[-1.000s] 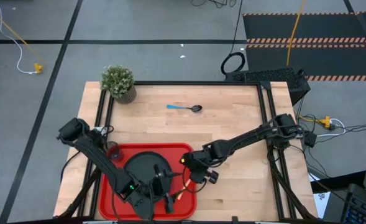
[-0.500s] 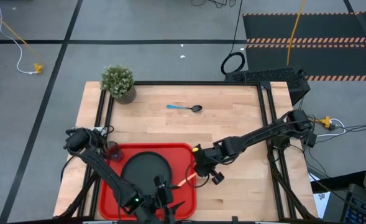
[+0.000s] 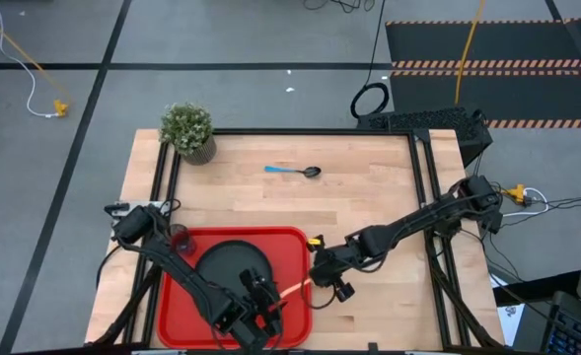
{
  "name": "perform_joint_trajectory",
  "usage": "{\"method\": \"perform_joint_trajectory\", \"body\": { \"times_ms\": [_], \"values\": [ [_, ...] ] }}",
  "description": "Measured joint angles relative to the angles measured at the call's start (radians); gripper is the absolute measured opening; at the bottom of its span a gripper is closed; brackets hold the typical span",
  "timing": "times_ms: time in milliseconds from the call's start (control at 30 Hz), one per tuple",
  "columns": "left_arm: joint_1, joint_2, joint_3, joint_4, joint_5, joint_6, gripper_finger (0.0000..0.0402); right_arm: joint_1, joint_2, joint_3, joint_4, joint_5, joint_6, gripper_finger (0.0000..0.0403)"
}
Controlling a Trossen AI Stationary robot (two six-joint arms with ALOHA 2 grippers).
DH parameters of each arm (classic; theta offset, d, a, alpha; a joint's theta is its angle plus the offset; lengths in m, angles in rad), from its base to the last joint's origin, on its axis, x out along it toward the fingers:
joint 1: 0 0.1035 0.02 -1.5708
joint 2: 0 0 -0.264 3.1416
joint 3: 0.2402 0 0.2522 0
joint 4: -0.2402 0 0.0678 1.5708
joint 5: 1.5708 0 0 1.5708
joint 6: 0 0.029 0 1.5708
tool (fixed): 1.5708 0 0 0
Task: Pick and place plate/cup/fork/spoon on tray
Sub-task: Put the orange fork on the red serving tray on the right side of the black plate
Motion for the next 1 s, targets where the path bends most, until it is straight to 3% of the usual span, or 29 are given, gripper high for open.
{"method": "perform_joint_trajectory", "body": {
  "times_ms": [233, 600, 767, 1000],
  "values": [
    [0.0, 0.0, 0.0, -0.004, 0.019, -0.002, 0.0256, 0.018, 0.0, 0.0, 0.064, -0.001, -0.002, 0.0],
    [0.004, 0.0, -0.002, -0.019, 0.025, -0.048, 0.0051, 0.02, 0.0, 0.0, 0.071, 0.08, 0.01, 0.0],
    [0.003, -0.018, -0.002, -0.083, 0.024, -0.174, 0.0048, 0.023, -0.02, 0.0, 0.082, 0.13, 0.033, 0.0009],
    [-0.074, -0.087, 0.0, -0.305, -0.03, -0.401, 0.0048, 0.079, -0.173, 0.0, 0.057, 0.337, 0.137, 0.0093]
  ]
}}
